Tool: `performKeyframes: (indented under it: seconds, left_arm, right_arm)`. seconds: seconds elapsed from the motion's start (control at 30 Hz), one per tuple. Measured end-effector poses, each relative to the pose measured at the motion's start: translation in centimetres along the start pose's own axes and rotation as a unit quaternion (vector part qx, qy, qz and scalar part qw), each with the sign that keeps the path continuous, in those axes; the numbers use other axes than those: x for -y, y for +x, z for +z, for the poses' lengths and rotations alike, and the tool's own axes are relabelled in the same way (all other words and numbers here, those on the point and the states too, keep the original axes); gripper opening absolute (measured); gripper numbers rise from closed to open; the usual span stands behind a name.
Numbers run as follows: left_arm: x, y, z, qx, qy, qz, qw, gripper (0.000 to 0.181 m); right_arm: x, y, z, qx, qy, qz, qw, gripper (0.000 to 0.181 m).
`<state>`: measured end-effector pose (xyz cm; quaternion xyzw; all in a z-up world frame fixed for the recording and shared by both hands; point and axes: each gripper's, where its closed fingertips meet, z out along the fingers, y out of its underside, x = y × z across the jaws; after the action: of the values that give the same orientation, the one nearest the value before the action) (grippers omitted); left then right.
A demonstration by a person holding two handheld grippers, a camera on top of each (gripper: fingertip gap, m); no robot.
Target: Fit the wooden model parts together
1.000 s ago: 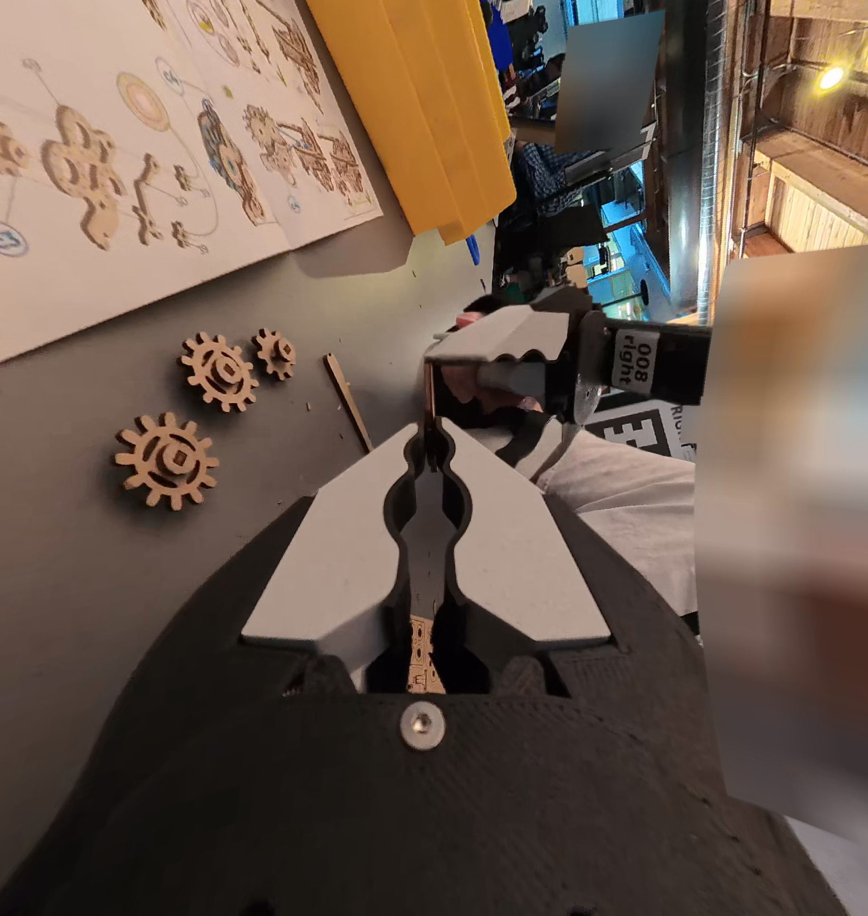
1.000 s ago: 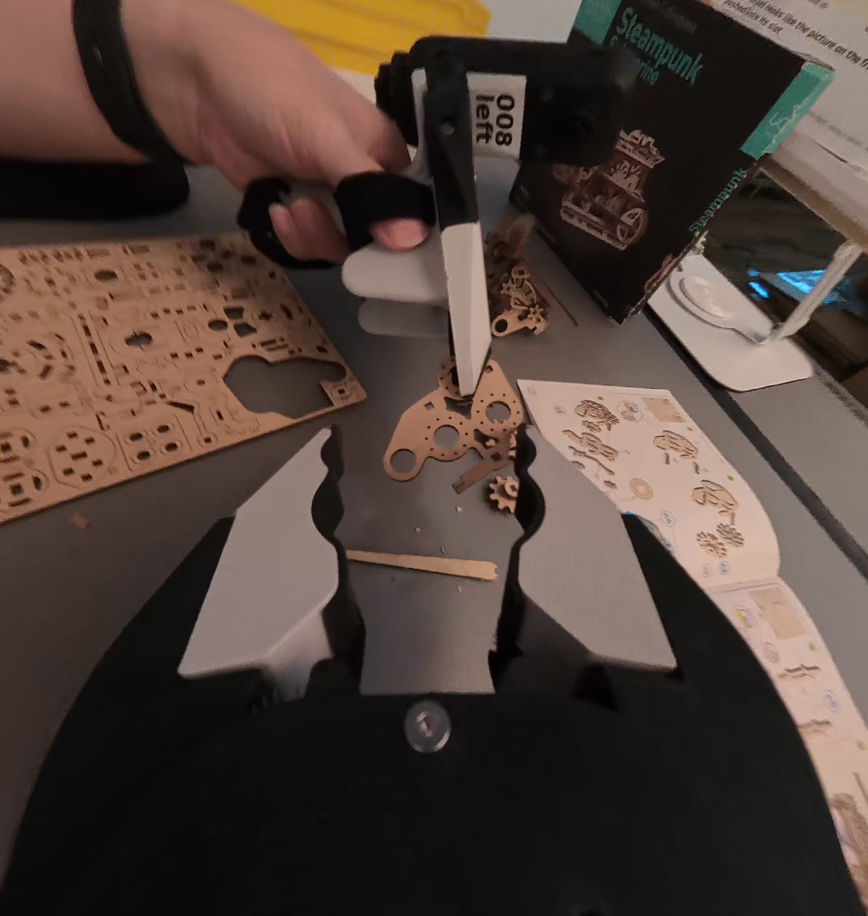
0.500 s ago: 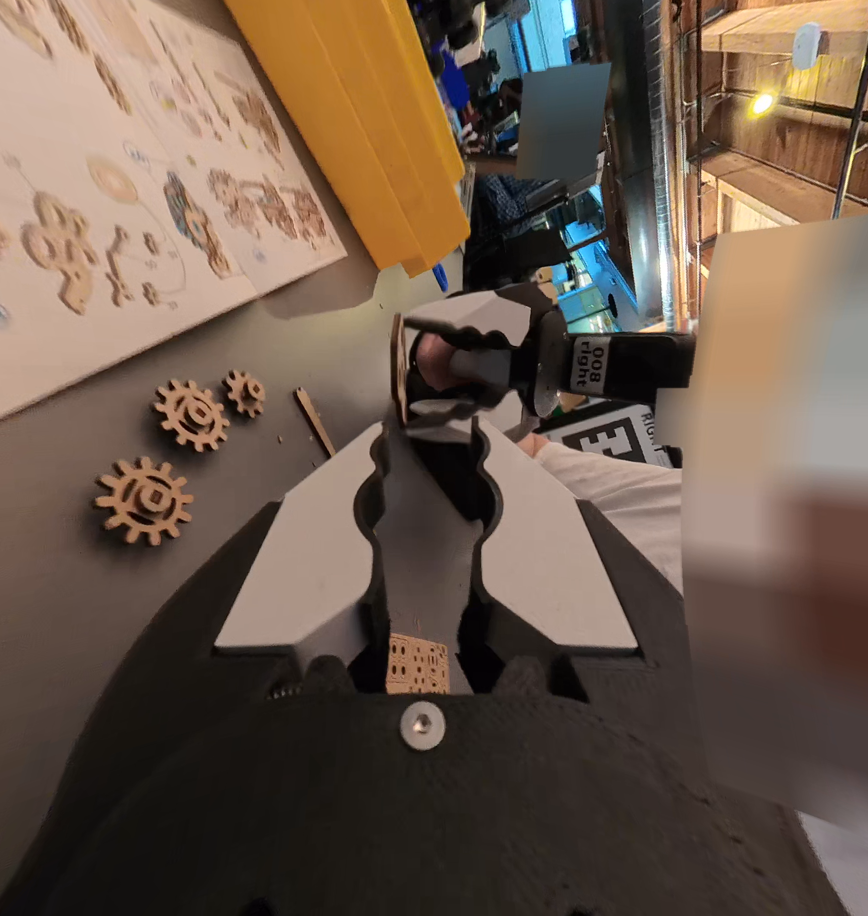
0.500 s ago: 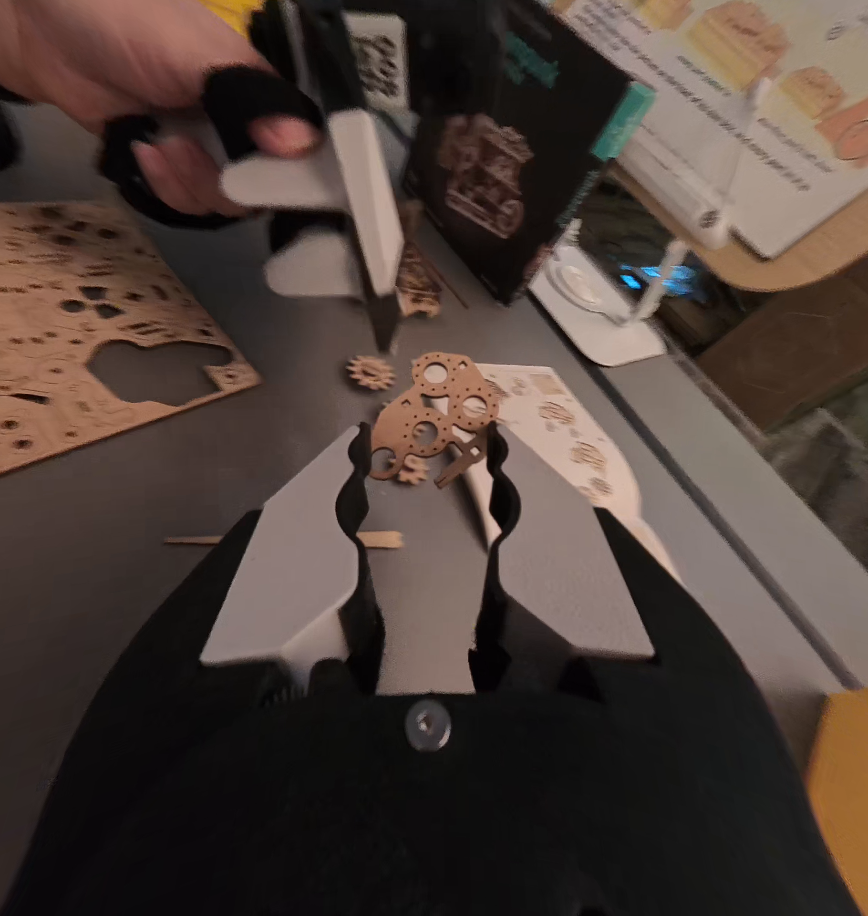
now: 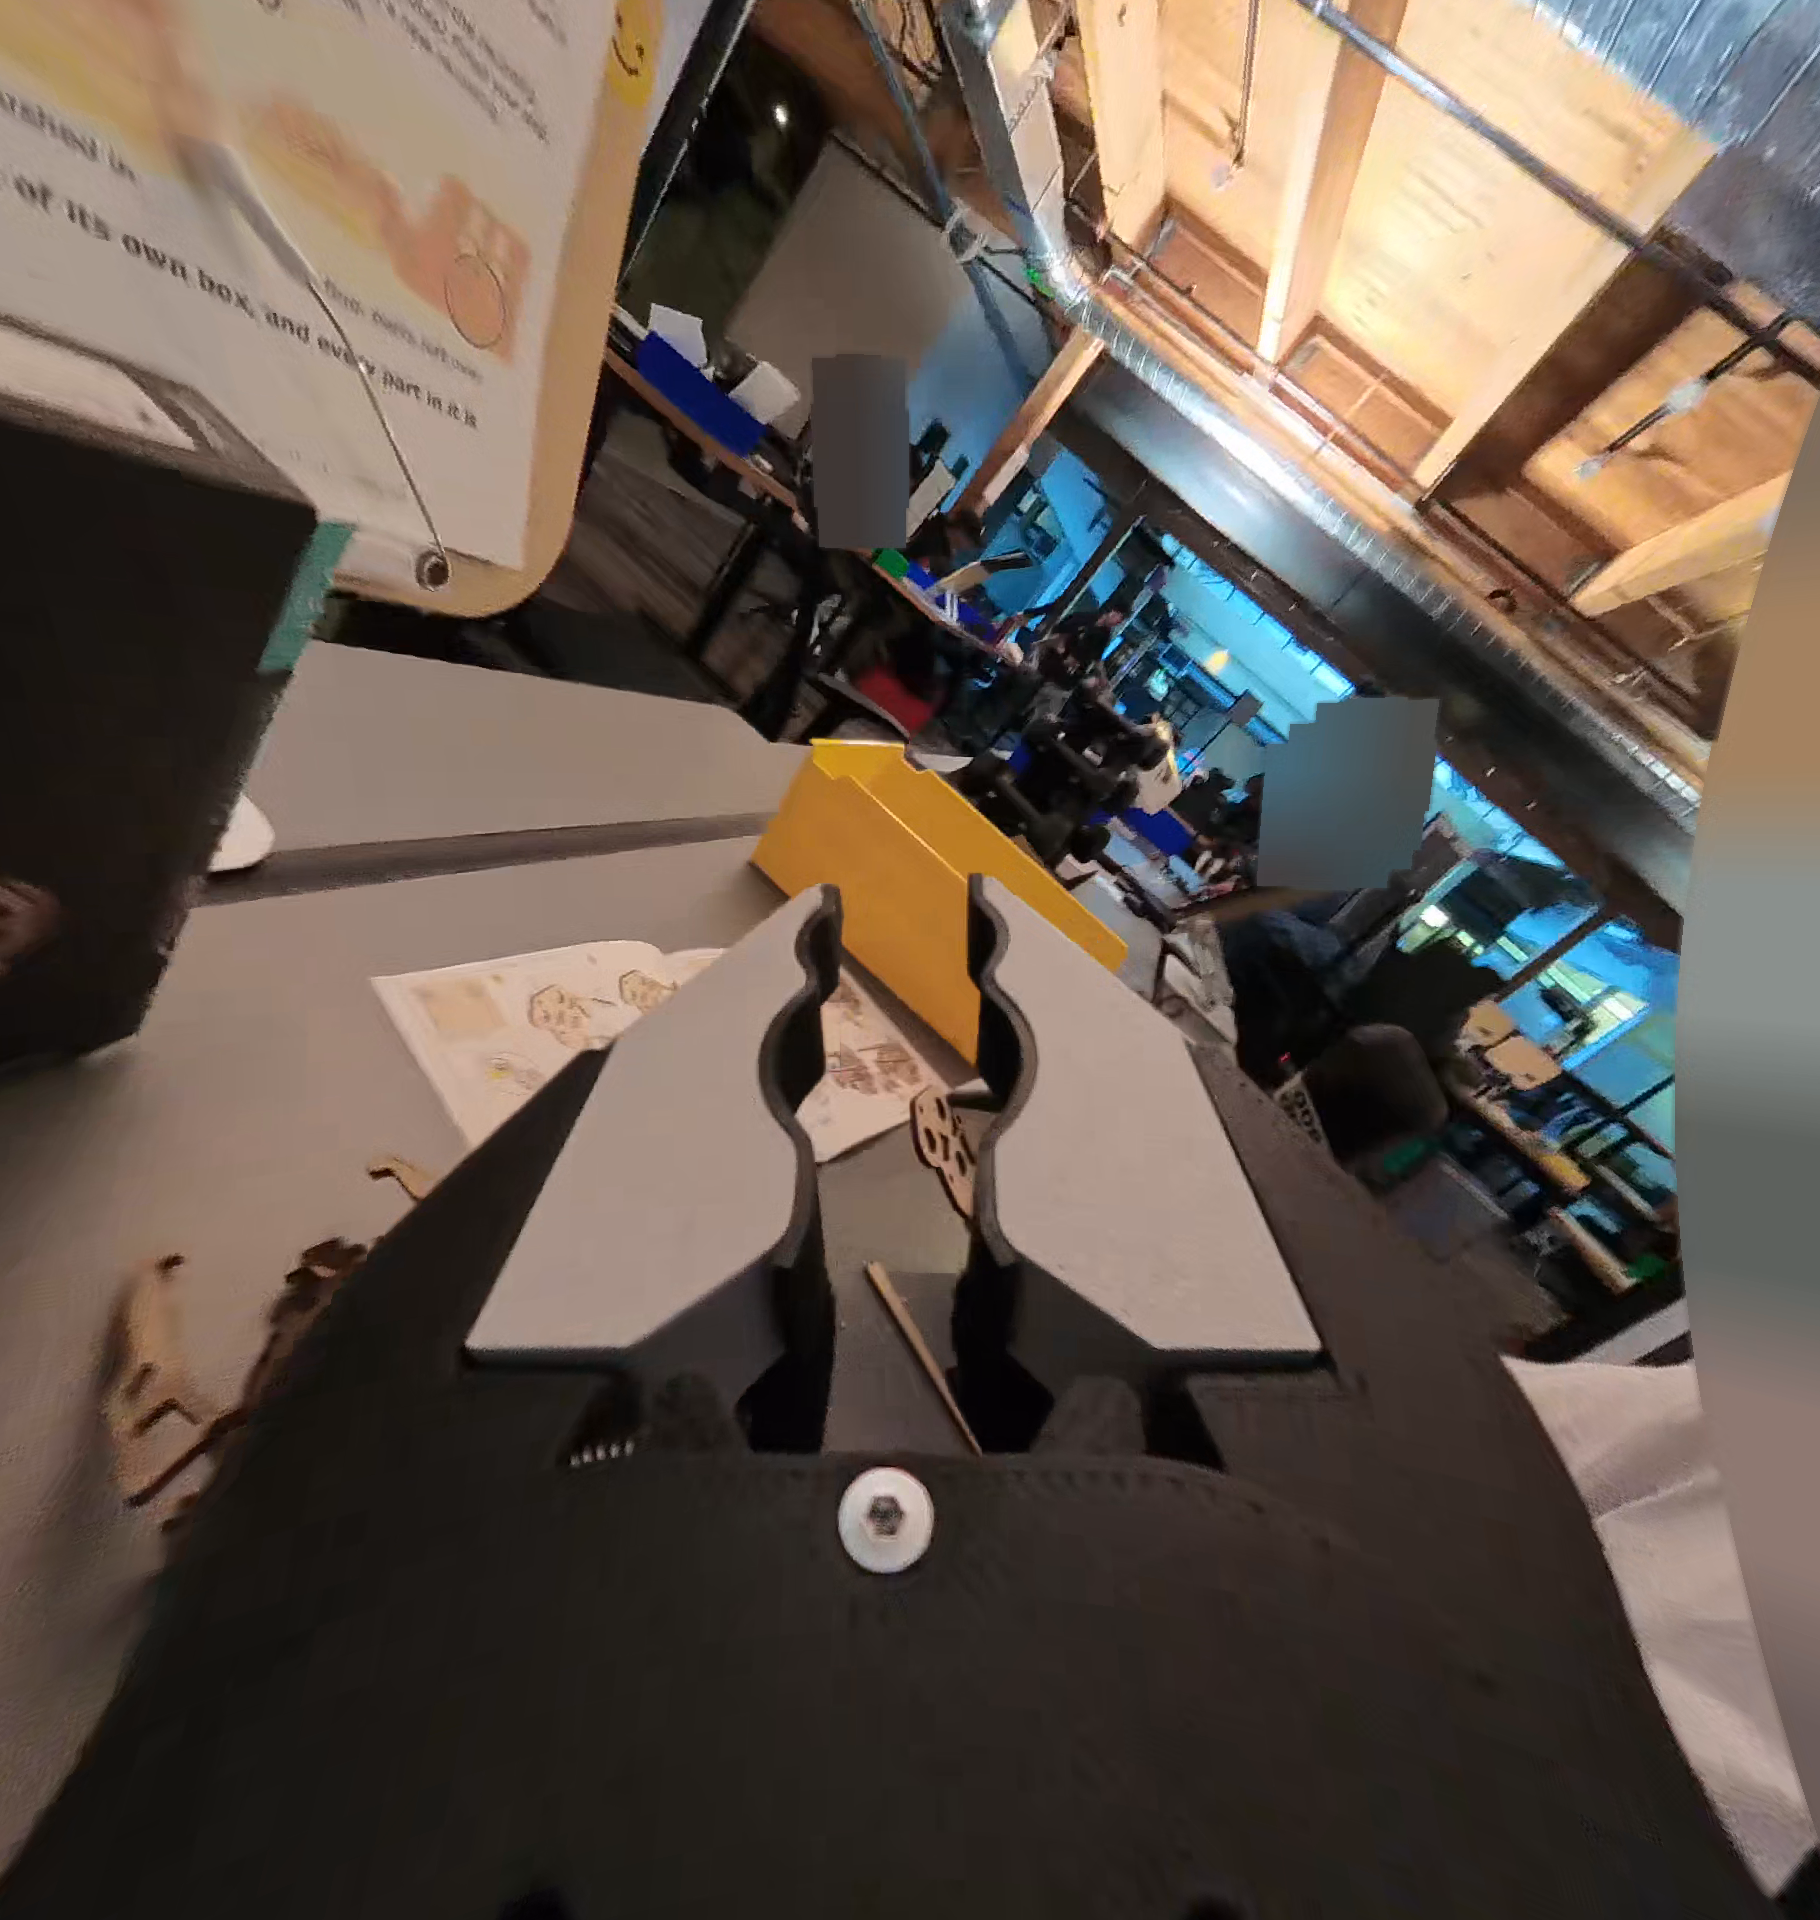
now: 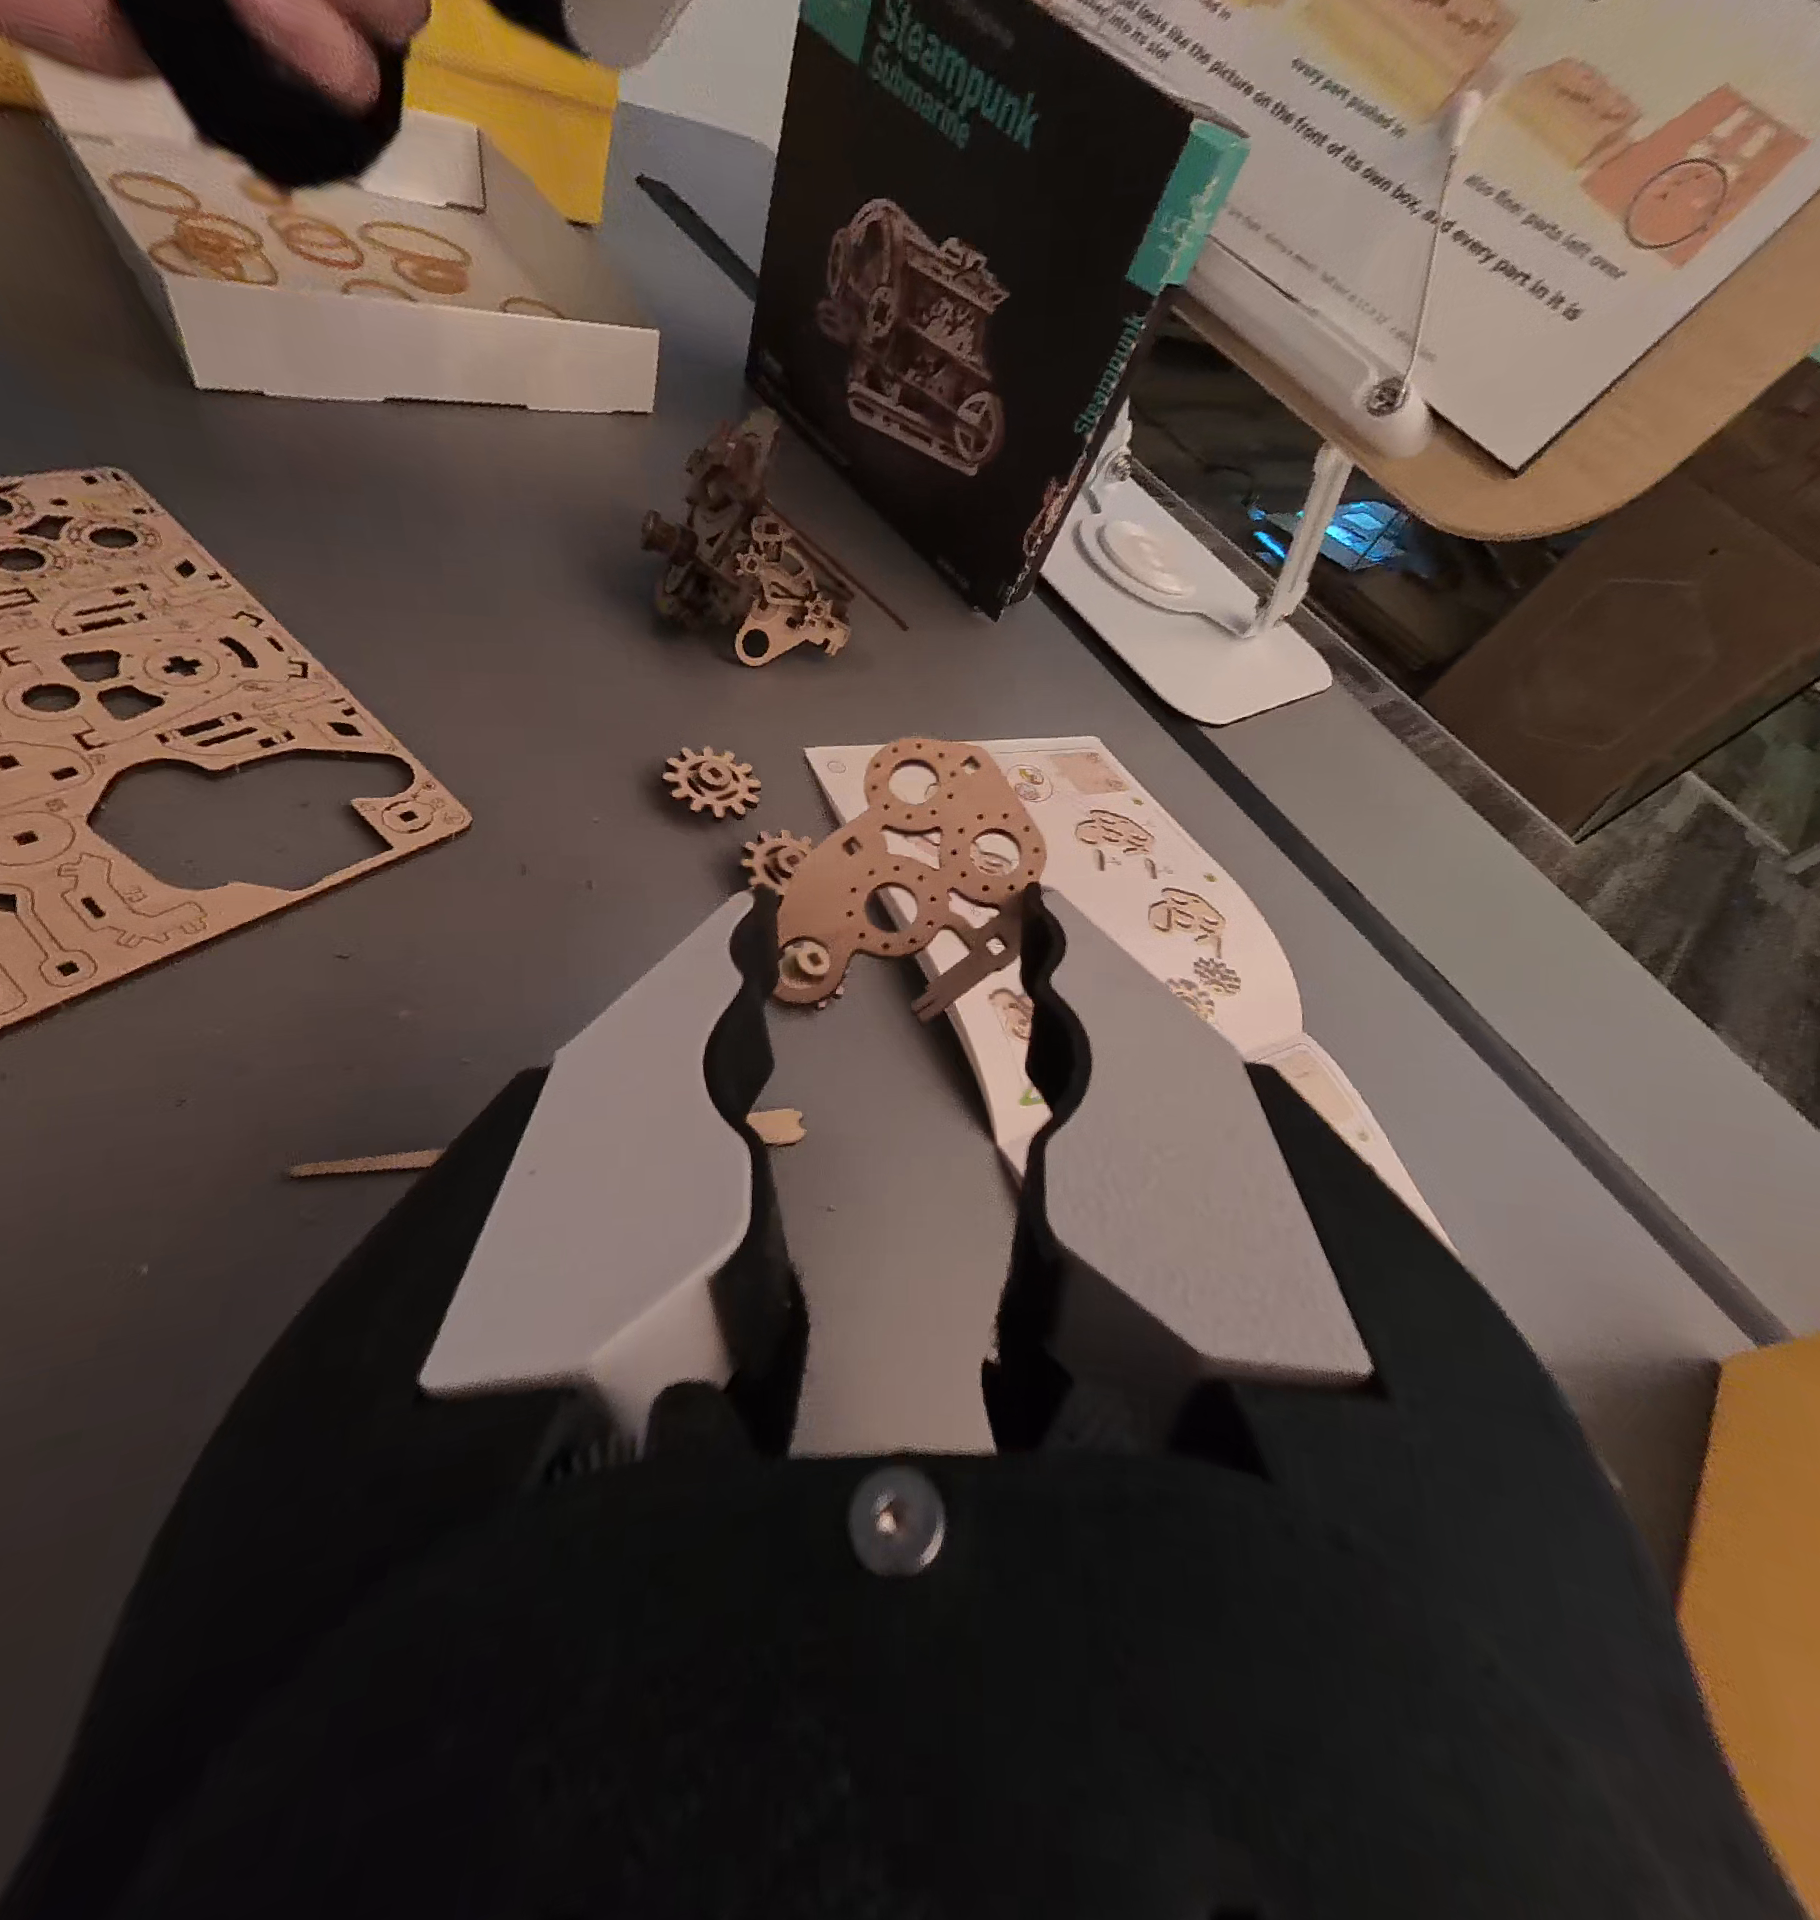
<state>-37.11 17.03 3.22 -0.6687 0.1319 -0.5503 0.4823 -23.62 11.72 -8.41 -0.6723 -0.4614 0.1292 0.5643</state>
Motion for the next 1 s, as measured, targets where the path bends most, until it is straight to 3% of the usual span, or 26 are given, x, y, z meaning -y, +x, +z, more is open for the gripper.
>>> performKeyframes:
  seconds: [0.03,0.2,0.47,0.67,1.0]
  left_arm:
    - [0.2,0.1,-0.1,0.003,-0.008,0.009,1.000,0.023]
    - [1.4,0.9,-0.8,0.003,-0.006,0.021,1.000,0.023]
    - [1.9,1.5,-1.1,0.005,-0.030,0.030,0.999,0.024]
    - [1.6,2.0,-0.8,-0.005,-0.047,0.023,0.999,0.023]
    - [1.0,2.3,-0.4,-0.013,-0.066,0.011,0.998,0.023]
  right_arm:
    - [0.1,0.0,0.0,-0.006,-0.003,-0.008,1.000,0.046]
    - [0.0,0.0,0.0,-0.017,-0.015,-0.024,0.999,0.046]
    - [-0.7,-5.2,1.3,0.107,-0.053,0.061,0.991,0.046]
    - [-1.5,-8.0,2.2,0.144,-0.086,0.070,0.983,0.046]
    - [-3.4,-8.6,2.6,0.163,-0.129,0.085,0.975,0.046]
